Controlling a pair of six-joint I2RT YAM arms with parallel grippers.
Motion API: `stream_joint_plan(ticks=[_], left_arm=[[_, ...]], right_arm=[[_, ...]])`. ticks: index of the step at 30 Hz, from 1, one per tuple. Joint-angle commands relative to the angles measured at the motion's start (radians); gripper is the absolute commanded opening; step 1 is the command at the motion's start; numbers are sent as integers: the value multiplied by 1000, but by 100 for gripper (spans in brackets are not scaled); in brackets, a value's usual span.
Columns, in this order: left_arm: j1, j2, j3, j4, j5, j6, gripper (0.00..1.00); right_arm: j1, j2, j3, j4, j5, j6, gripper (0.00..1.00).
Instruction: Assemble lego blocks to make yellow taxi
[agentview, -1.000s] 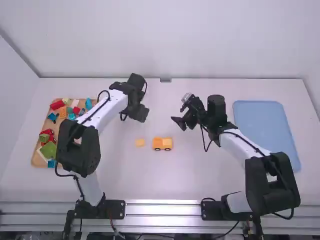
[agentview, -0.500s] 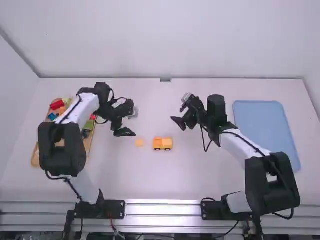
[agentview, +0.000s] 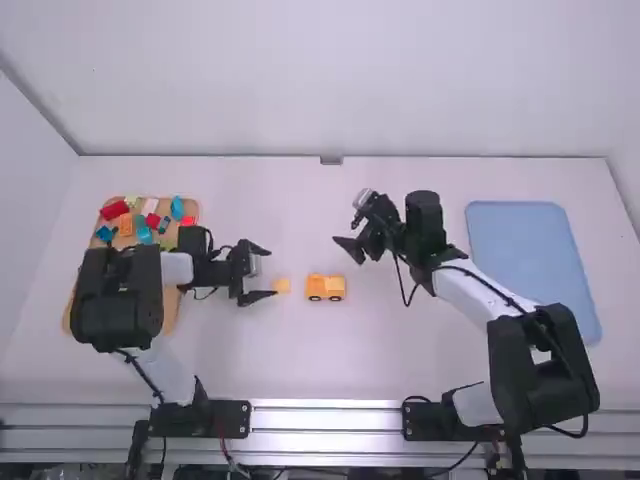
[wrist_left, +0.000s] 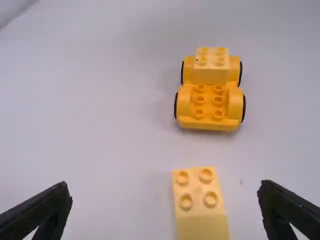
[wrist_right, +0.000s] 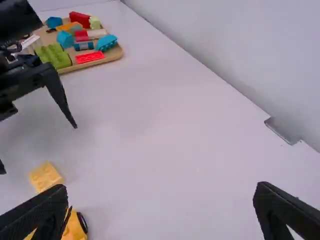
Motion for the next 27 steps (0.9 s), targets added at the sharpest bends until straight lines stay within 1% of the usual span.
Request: stream_joint_plan(ticks=[1,3,5,8,10,12,14,15,17,19,20,21,25,26,27], left_arm=[[-7,8,-69,85,24,-179,99],[-6,12,-97,140,13,-203,99],[-7,25,-103,159,5,-229,99],[-5,88,-77,166,10,-233,99],[-7,154,-27,133,43,-235,99],[-5,186,4,97,73,-204,99],[-9,214,29,40,82,-92,99],[-9,217,31,34,82,-76,99],[-8,229,32,20,94,-9,93],[-8,228,22,29,84,5,87],[-7,228,11,54,84,-2,78],[-7,228,3,66,87,-3,76],[-8,228,-43,153,87,-3,49],[-8,228,-48,166,90,-3,47],[-8,228,-59,190,89,-4,40]], right_arm=[[2,-3,8,2,-9,-3,99],[2,-3,8,3,-8,-2,99],[4,-3,8,2,-9,-2,99],[3,-3,8,0,-10,-2,98],[5,-3,8,-1,-9,-2,99],[10,-3,8,-1,-13,-2,99],[18,-3,8,-2,-12,-2,98],[17,-3,8,-1,-12,-2,99],[14,-3,8,-1,-11,-2,98],[17,-3,8,-1,-12,-2,98],[17,-3,8,0,-12,-2,99],[15,-3,8,-1,-13,-2,99],[14,-3,8,-1,-12,-2,98],[15,-3,8,-1,-12,-2,99],[18,-3,8,-1,-12,-2,99]])
